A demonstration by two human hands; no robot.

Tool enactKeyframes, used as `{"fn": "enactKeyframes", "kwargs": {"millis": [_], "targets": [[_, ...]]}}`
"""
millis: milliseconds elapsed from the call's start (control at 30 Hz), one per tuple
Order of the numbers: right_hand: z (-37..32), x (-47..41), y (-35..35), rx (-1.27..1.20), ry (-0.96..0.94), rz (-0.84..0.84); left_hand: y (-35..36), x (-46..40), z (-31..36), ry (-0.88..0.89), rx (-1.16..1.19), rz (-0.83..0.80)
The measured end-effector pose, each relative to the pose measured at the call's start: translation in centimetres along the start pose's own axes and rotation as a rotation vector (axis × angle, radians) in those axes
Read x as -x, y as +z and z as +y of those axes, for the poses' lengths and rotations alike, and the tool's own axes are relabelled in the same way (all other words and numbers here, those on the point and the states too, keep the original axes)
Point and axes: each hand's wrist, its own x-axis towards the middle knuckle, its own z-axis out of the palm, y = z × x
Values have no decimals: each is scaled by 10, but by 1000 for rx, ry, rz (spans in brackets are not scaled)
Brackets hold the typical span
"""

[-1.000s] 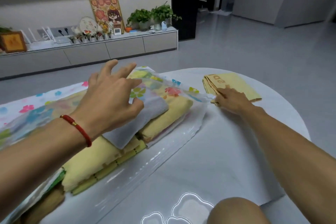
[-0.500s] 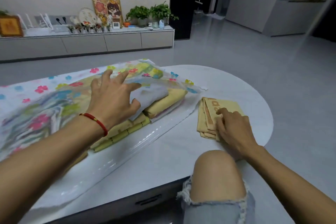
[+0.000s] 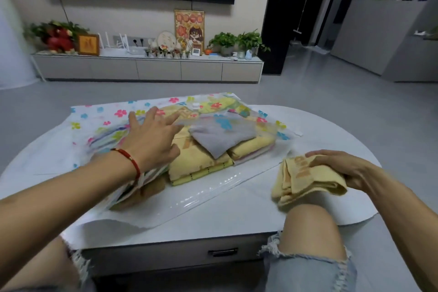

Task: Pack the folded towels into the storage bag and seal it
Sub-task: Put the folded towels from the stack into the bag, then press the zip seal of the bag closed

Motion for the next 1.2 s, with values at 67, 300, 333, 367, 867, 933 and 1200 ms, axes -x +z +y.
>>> {"fn": "enactKeyframes", "kwargs": {"millis": [67,300,333,367,867,933,1200], "targets": [[-20,15,7,-57,-42,-96,-17,-6,-9,7,-5,16],[-76,64,113,96,-193,-547,-64,-29,-32,-51,121,-22],[-83,64,139,100,-232,-582,-68,-29,-33,-54,134,-23],[-90,61,164,92,-285,-584,-70,-30,-33,-56,143,-20],[-58,-5,340,-167,-373,-373,-45,-12,-25,-10,194,16],[-58,2,321,-27,-443,-386,-34,-6,-17,19,208,31],[-16,1,234,712,-374,18,13,21,23,17,369,27]]}}
